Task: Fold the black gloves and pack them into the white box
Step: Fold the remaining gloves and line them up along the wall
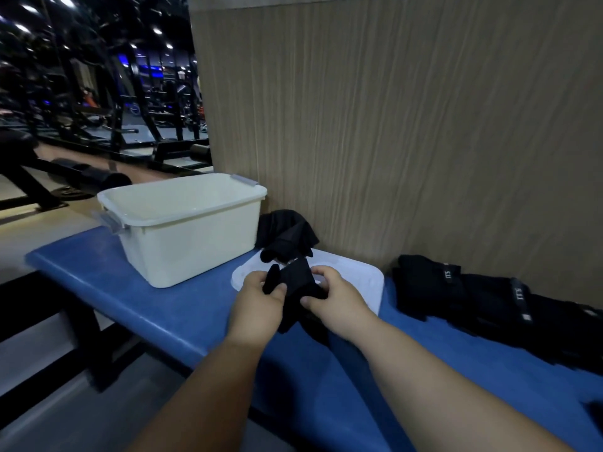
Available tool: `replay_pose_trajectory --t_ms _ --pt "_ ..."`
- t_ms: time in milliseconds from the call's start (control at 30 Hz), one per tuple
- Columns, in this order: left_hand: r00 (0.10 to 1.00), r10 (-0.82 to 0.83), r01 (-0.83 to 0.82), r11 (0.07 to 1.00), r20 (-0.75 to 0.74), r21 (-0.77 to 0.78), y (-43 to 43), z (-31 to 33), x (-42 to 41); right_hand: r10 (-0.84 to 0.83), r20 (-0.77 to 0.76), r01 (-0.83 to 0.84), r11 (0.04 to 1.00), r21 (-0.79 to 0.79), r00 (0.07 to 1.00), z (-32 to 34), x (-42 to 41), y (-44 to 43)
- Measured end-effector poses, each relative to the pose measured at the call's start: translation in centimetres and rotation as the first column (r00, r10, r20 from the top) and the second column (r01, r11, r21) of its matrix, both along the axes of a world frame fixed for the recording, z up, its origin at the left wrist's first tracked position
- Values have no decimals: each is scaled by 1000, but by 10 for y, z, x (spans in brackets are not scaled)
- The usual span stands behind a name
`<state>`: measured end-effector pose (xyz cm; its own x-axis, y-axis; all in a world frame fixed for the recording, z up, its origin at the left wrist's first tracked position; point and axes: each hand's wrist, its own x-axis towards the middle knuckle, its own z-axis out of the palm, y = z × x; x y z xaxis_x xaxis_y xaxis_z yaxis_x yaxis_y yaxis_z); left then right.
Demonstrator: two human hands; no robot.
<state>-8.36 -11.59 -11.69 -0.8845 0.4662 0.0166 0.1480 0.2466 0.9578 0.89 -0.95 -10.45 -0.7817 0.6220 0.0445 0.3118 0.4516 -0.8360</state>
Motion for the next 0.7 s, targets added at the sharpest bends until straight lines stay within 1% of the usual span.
replay_pose_trajectory --t_ms 100,200,267,367,500,600,700 --pt "994 -86 79 992 71 102 9 2 17 -71 -88 58 988 -140 994 4 18 8" --pt "983 -168 155 975 70 157 19 5 37 -142 -158 88 947 -309 977 9 43 16" --pt "970 -235 223 961 60 163 25 8 53 -180 -208 82 909 -408 961 11 63 22" --pt "937 -346 338 931 41 135 34 11 81 -240 -188 141 893 -428 952 11 99 30" --pt "846 -532 524 844 45 115 46 12 120 -316 -192 197 861 -468 929 7 153 35" --pt "767 -639 632 768 59 107 58 10 149 -378 -189 265 858 -441 906 4 197 36" --pt "715 -697 694 718 61 55 68 9 172 -433 -177 335 851 -405 884 5 231 38"
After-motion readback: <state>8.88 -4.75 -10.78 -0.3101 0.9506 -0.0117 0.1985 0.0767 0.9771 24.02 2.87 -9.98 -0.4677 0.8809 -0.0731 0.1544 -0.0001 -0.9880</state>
